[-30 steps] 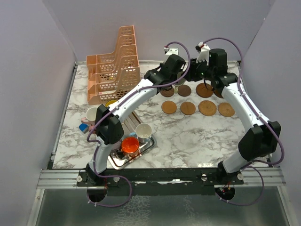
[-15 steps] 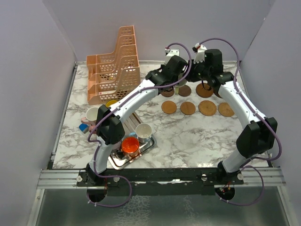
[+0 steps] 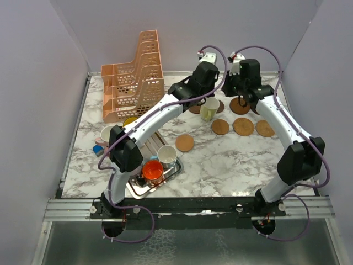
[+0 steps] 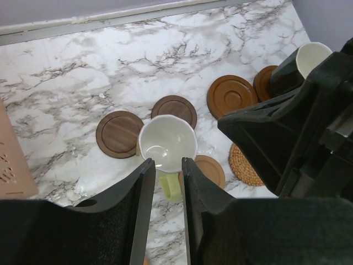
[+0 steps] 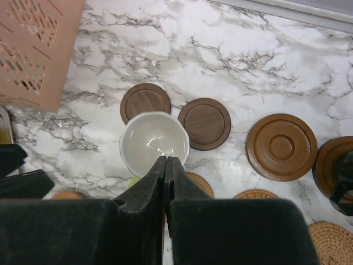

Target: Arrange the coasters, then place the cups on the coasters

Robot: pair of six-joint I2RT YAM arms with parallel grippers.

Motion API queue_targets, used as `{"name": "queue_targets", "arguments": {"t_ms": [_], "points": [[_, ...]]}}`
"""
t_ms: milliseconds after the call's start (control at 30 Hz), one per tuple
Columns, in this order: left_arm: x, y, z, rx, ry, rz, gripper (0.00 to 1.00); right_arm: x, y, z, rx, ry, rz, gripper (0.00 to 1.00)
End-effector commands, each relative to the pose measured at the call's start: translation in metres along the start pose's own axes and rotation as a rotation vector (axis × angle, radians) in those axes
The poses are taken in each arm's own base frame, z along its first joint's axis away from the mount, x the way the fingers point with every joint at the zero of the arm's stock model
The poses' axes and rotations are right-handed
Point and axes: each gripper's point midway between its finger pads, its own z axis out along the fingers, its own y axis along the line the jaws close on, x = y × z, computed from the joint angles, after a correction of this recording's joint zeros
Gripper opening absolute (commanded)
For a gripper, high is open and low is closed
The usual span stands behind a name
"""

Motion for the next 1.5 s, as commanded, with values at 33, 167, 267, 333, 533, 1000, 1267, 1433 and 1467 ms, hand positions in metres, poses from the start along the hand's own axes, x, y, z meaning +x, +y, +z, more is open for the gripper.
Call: {"name": "queue_targets", "arguments": {"t_ms": [33,167,267,333,533,1000,1267,1433,1467], "points": [[-0.028,-0.010,-0.032,0.101,-0.079,0.046,0.30,-0.002,-0.014,-0.013,0.064,-0.044,-0.030,0.01],[-0.017,0.010,-0.031,0.053,-0.083,0.092,0.32,0.010,-0.013,-0.011,0.034,-0.035,-0.052,0.01],[-0.009,0.030,-0.026,0.016,-0.070,0.140,0.32,0.016,-0.006,-0.001,-0.021,-0.017,-0.069,0.05],[-0.002,0.042,-0.022,0.010,-0.056,0.157,0.32,0.019,-0.001,0.010,-0.058,0.009,-0.058,0.16],[0.012,0.068,-0.023,0.150,-0.009,0.129,0.46,0.045,0.004,0.045,-0.096,0.117,-0.053,0.33],[0.044,0.087,-0.021,0.284,0.048,0.181,0.61,0.084,0.000,0.082,-0.083,0.263,-0.045,0.39],[0.064,0.086,-0.019,0.332,0.070,0.269,0.77,0.089,0.000,0.097,-0.076,0.302,-0.032,0.32],[0.075,0.089,-0.018,0.338,0.081,0.308,0.84,0.092,0.004,0.102,-0.079,0.319,-0.031,0.24],[0.077,0.090,-0.018,0.340,0.082,0.317,0.86,0.091,0.003,0.103,-0.077,0.320,-0.032,0.23]]}}
